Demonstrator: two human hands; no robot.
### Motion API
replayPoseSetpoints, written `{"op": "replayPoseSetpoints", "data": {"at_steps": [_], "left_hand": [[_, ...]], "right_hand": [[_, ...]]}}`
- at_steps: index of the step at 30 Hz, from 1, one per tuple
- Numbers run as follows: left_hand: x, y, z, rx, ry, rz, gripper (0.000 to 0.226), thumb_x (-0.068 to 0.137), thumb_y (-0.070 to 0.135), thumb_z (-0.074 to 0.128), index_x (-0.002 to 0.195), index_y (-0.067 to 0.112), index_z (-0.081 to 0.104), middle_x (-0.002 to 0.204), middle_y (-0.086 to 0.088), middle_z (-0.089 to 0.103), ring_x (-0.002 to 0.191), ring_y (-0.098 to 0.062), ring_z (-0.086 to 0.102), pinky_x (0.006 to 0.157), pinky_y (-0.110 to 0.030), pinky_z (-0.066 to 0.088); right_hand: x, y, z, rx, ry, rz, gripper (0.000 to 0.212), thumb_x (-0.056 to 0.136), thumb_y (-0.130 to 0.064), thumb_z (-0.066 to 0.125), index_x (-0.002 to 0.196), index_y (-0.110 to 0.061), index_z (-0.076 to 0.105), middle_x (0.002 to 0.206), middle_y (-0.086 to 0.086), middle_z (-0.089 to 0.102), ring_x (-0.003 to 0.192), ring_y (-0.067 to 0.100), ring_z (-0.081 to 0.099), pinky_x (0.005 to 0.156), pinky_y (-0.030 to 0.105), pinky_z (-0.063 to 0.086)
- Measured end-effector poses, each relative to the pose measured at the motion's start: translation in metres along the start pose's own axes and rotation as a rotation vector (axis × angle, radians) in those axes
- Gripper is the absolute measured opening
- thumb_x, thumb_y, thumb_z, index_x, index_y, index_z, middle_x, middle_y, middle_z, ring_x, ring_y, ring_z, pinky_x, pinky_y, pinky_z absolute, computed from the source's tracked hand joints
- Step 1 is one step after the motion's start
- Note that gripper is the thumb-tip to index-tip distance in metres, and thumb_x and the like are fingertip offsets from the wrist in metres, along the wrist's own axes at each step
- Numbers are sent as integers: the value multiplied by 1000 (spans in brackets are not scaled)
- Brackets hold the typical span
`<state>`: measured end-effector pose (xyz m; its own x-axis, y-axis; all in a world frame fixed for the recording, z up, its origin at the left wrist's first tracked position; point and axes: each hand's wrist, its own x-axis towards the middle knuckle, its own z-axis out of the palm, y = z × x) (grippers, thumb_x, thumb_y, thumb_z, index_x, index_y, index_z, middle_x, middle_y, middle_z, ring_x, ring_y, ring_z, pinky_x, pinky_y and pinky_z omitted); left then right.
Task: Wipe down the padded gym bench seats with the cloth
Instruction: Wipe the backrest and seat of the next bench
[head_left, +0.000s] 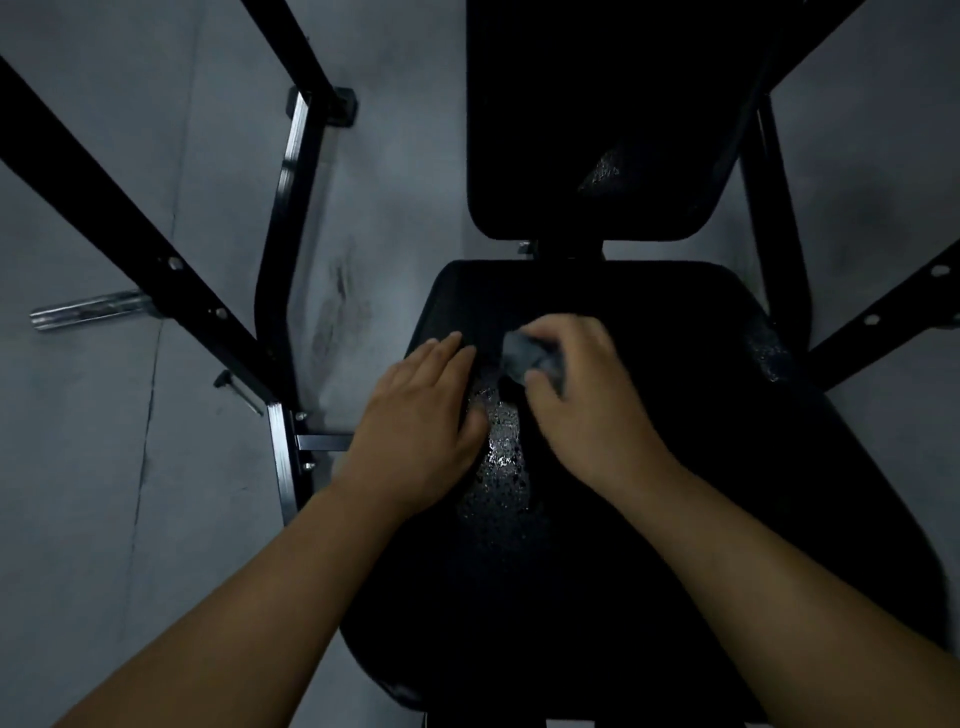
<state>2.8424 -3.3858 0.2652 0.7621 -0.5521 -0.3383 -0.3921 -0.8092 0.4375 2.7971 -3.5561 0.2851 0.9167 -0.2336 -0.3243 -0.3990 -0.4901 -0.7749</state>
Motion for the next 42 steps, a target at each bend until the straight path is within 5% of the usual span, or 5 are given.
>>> {"op": "replayPoseSetpoints", "data": {"at_steps": [4, 17, 22, 32, 42], "left_hand": [[4, 17, -15, -420, 27, -31, 70, 93, 46, 58, 154, 26, 29, 150, 9, 45, 136, -5, 42, 113, -26, 35], [34, 18, -39, -965, 90, -216, 26, 90, 23, 72, 109, 35, 59, 85, 11, 67, 79, -7, 67, 71, -24, 53], [29, 26, -26, -235, -31, -170, 48, 92, 35, 66, 134, 27, 45, 106, 7, 56, 96, -15, 58, 74, -26, 42], [27, -9, -24, -134, 143, -211, 32, 100, 14, 46, 131, 14, 55, 123, -8, 58, 111, -26, 55, 89, -37, 46], [24, -33, 4, -61, 69, -88, 50, 99, 21, 35, 144, 1, 44, 149, -16, 45, 130, -31, 50, 108, -40, 44]], "right_hand": [[12, -16, -17, 634, -122, 345, 13, 101, -16, 56, 107, -25, 63, 100, -4, 74, 89, 10, 72, 69, 25, 57], [36, -11, -50, 376, -106, 253, 6, 97, -19, 64, 97, -18, 69, 85, -1, 73, 77, 8, 67, 66, 25, 55], [34, -2, -56, -512, 18, 142, 27, 99, -23, 56, 125, -18, 58, 115, 6, 61, 102, 25, 60, 81, 38, 53], [9, -5, 34, -725, -286, 9, 69, 102, -61, 15, 160, -25, 7, 168, 6, -4, 154, 24, -4, 124, 42, -3], [104, 5, 49, -792, -235, -33, 69, 101, -58, 18, 159, -22, 16, 167, 8, 10, 154, 27, 6, 122, 46, 6]]}}
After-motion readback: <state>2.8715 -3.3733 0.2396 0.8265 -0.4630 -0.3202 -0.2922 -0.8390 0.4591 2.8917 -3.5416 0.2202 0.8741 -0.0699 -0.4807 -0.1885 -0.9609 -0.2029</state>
